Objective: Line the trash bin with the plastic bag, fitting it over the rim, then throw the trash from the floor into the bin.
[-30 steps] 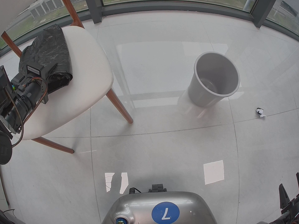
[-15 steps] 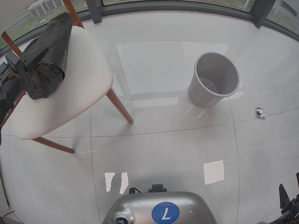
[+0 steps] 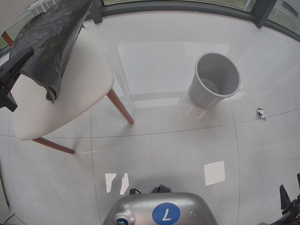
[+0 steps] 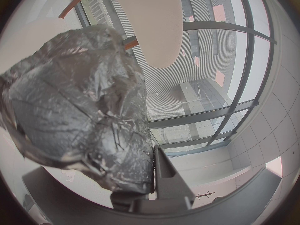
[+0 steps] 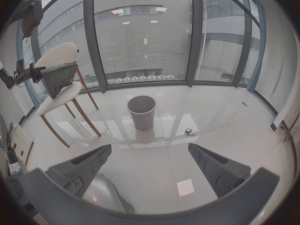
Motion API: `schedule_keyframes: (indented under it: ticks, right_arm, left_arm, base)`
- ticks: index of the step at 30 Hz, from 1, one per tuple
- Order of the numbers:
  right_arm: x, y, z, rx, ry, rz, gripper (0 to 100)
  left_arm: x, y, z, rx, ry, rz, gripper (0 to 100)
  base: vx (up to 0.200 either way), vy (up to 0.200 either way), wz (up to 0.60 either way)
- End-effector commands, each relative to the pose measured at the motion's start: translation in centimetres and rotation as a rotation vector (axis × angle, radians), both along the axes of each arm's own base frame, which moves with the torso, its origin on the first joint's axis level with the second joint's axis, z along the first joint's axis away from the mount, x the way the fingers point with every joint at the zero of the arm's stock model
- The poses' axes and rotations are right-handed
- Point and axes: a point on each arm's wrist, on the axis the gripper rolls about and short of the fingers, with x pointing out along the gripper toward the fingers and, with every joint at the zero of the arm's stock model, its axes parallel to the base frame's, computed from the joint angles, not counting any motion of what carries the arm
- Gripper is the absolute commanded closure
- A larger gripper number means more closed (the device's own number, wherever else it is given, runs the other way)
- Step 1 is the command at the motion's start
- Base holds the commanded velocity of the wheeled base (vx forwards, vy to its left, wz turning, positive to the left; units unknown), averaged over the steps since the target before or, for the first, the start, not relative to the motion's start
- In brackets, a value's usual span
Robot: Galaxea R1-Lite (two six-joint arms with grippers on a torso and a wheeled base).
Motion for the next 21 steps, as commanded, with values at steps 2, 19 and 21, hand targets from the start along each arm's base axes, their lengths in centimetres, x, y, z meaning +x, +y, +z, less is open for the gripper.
schedule_keyframes:
  ticks: [2, 19, 21]
  right_arm:
    - [0.1, 0.0, -0.4, 0.000, 0.018, 0.002, 0]
    - [0.2, 0.0, -0.4, 0.000, 0.025, 0.002, 0]
    - [0.2, 0.0, -0.4, 0.000, 0.025, 0.001, 0]
  left_arm:
    - [-0.9, 0.1, 0.2, -0.005, -0.023, -0.003, 100]
    - [-1.3, -1.0, -0.8, 0.005, 0.005, -0.095, 100]
    - [-1.2, -1.2, -0.9, 0.006, 0.010, -0.112, 100]
  base:
    - [0.000, -0.200, 0.00]
    - [0.000, -0.200, 0.00]
    - [0.000, -0.200, 0.00]
